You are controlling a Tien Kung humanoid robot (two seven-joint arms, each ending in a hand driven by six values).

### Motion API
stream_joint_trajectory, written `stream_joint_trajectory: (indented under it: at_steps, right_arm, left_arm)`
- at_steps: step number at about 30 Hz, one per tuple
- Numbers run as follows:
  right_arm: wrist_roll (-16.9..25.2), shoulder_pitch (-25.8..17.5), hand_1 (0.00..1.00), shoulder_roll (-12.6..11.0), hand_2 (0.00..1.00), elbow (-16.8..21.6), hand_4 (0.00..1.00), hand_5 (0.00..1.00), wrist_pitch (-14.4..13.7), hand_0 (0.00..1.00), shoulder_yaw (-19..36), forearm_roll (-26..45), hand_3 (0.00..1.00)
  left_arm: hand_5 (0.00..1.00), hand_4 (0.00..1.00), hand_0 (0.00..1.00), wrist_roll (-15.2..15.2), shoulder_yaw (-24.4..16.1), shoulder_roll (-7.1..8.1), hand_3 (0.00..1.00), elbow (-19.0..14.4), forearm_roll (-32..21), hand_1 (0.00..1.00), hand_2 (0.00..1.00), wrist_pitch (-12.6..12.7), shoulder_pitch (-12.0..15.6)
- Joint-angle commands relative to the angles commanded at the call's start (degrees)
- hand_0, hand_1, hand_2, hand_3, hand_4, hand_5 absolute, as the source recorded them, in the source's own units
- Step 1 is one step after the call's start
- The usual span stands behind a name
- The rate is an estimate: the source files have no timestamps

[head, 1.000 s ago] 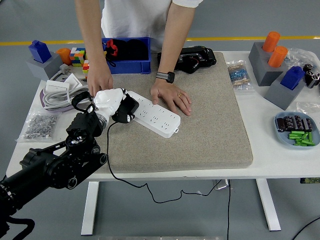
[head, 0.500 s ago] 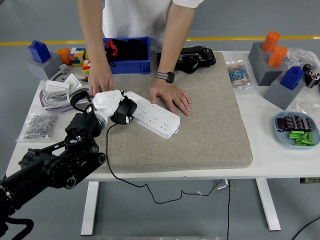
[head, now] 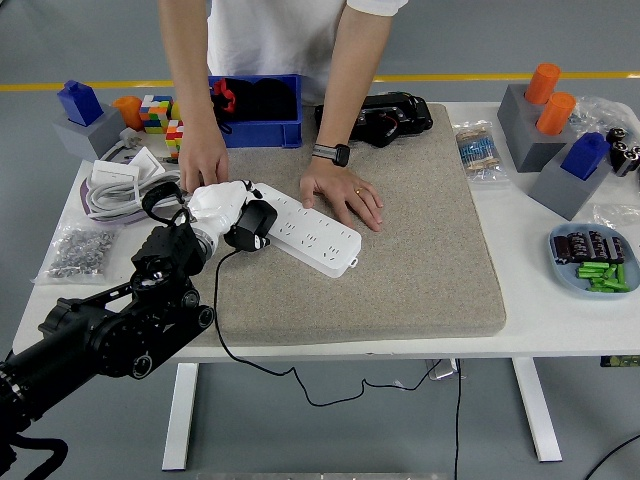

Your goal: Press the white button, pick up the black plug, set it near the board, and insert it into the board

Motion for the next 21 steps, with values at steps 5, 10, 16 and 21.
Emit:
stream_joint_trajectory:
  at_steps: [5, 10, 16, 21]
  right_arm:
    - [-0.01, 0.05, 0.572, 0.0, 0.588, -0.02, 0.625, 0.304, 0.0, 0.636, -0.01, 0.04, 0.538]
    - [0.02, 0.1, 0.571, -0.01, 0.588, -0.01, 0.625, 0.303, -0.02, 0.635, 0.04, 0.06, 0.539]
    - [0.05, 0.1, 0.571, 0.01, 0.588, 0.0, 0.625, 0.303, -0.03, 0.635, -0.08, 0.07, 0.538]
    - [0.07, 0.13, 0.572, -0.01, 0.587, 0.02, 0.625, 0.303, -0.06, 0.635, -0.05, 0.02, 0.537]
  left_arm:
    - [0.217, 0.998, 0.828, 0.02, -0.07, -0.05, 0.874, -0.05, 0.16, 0.909, 0.865, 0.24, -0.19]
    - [0.215, 0.998, 0.842, -0.12, 0.1, -0.19, 0.87, 0.24, 0.07, 0.915, 0.875, 0.7, -0.27]
    - [0.205, 0.998, 0.837, -0.23, 0.02, -0.39, 0.864, 0.62, 0.33, 0.905, 0.842, 1.39, -0.4]
    - [0.182, 0.996, 0.819, -0.12, -0.24, -0.3, 0.85, 0.99, 0.88, 0.889, 0.803, 1.7, -0.43]
